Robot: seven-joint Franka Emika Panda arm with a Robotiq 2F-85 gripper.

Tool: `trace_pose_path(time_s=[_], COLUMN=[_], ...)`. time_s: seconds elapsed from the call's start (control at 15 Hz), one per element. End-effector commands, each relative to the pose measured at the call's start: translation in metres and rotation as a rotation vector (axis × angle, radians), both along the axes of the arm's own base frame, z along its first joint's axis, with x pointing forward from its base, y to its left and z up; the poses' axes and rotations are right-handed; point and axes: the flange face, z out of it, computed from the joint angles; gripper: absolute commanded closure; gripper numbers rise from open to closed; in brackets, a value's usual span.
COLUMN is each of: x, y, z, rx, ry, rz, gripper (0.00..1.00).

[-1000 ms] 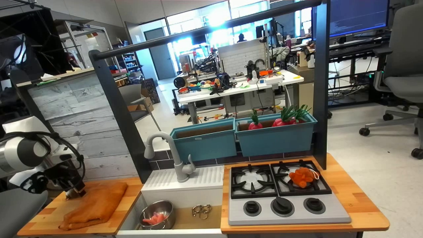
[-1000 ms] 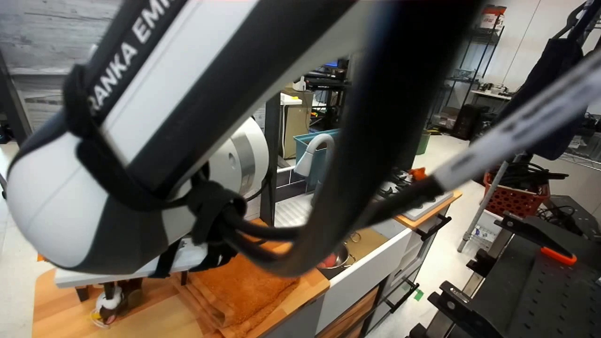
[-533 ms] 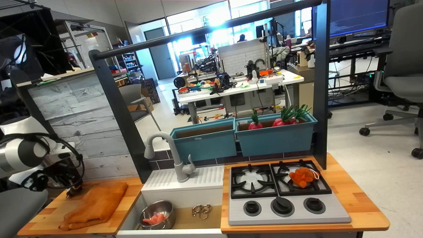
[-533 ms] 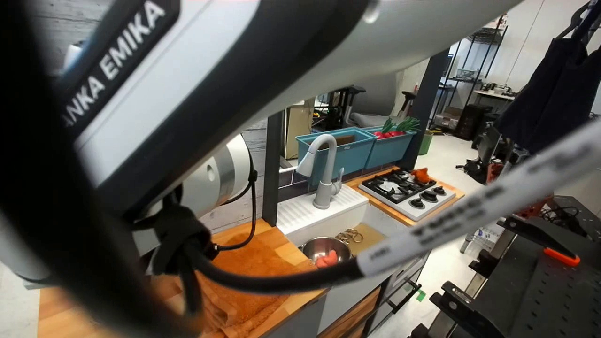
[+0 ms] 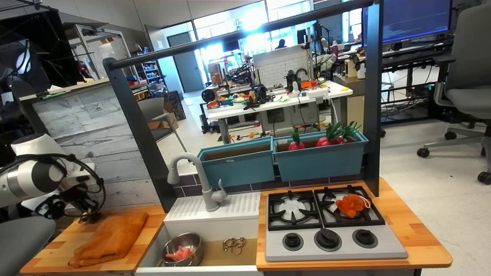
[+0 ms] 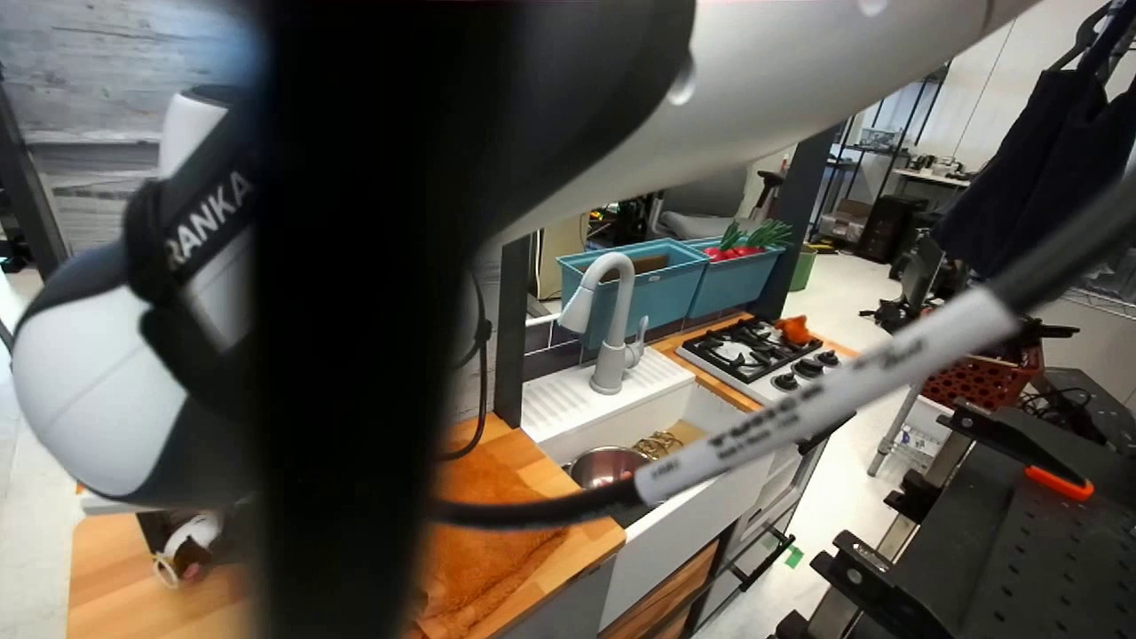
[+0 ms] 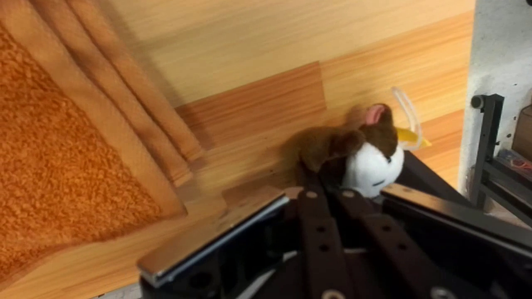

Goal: Put the toys in the pot and wipe the counter with the orange towel

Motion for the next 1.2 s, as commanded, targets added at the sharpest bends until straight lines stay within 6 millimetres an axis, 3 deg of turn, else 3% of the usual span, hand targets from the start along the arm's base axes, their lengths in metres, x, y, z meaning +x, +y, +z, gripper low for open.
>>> trace_pose_path(time_s=[0.0,0.27,0.53,0.8,1.13], x=[0.003,0.000,-0.004,-0.010,-0.030], y=[0.005,0.012,-0.007,-0.061,-0.162], z=[0.021,0.082,0.135,0.171,0.186], rx=[0.038,0.089,0.064,0.023,0.002], ry=[0.037,0.005,0.042,0.126,0.261], rz=[0.017,0.077,0.029,-0.140,-0.362], gripper=[0.99,0.99,0.99,0.99,0.99])
